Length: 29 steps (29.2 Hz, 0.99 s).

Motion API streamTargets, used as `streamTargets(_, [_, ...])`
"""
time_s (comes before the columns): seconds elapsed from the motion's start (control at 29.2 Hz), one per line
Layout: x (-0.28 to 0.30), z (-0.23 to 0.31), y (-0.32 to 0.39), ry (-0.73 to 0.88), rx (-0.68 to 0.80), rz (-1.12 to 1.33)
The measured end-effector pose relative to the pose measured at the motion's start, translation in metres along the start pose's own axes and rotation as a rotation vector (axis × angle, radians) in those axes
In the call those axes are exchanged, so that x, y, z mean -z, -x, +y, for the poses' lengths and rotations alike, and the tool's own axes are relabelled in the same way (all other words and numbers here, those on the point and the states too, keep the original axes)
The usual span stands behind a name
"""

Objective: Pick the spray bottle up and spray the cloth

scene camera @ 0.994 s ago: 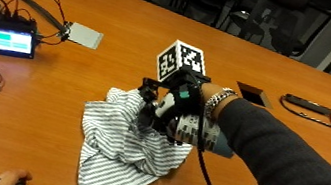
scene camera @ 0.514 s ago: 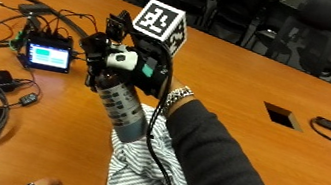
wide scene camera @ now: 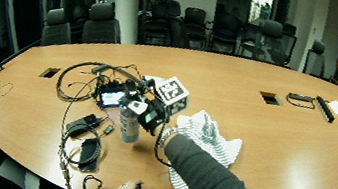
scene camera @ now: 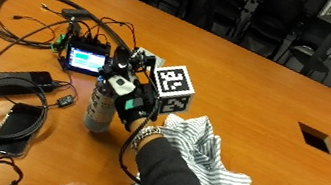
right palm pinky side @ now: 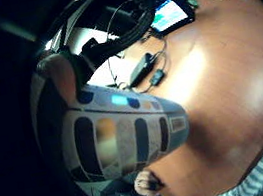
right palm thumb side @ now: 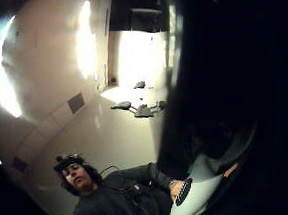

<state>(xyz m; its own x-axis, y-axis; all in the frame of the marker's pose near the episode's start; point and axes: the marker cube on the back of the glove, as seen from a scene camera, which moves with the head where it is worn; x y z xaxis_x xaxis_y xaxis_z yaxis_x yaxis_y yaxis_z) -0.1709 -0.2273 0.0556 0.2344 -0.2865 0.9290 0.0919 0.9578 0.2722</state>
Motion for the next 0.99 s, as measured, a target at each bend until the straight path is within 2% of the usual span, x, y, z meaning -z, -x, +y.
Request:
streamTargets(0.21, [0.015, 0.025, -0.021, -0.155, 0.030, 0.131])
streamTargets(0.34, [0.034, 0.023, -0.022, -0.235, 0.013, 0.176])
streamTargets(0.58, [0.031, -0.004, -0.006, -0.189, 0.020, 0.272])
streamTargets(0.72, [0.025, -0.010, -0.011, -0.102, -0.058, 0.330])
streamTargets(0.86, [0.021, 0.014, -0.030, 0.058, -0.179, 0.446])
streamTargets(0.99, [0.034, 0.056, -0.026, 0.067, -0.208, 0.543])
